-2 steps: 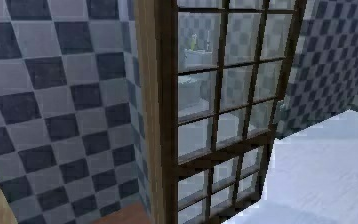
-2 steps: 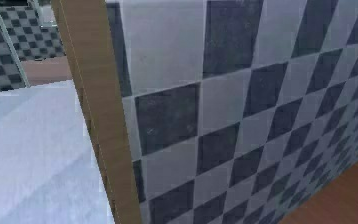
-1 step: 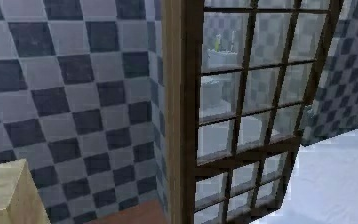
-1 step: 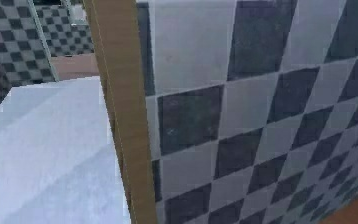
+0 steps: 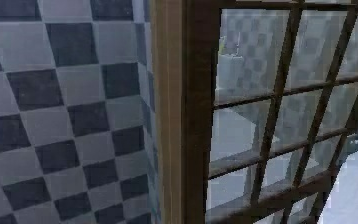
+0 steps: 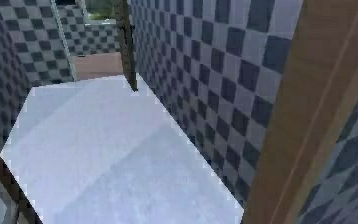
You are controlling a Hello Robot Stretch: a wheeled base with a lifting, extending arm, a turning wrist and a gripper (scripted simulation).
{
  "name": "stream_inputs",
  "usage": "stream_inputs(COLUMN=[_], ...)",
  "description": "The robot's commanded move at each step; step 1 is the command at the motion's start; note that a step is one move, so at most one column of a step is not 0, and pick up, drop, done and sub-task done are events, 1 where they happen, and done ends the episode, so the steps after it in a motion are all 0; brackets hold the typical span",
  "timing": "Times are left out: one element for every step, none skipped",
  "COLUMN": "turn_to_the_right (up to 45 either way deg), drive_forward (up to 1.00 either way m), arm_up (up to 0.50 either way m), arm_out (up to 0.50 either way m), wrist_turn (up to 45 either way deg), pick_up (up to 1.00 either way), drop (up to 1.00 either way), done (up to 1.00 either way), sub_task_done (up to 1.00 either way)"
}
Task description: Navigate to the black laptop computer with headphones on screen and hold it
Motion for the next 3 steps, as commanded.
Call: stream_inputs(turn_to_the_right=[45.0,18.0,0.0], drive_forward=[0.00,0.00,0.45], arm_up=[0.00,0.00,0.00], arm_out=[0.00,0.00,0.00], wrist_turn=[0.0,0.0,0.0], pick_up=[0.00,0.00,0.00], drop=[0.00,0.00,0.00], done=[0.00,0.00,0.00], sub_task_done=[0.00,0.00,0.00])
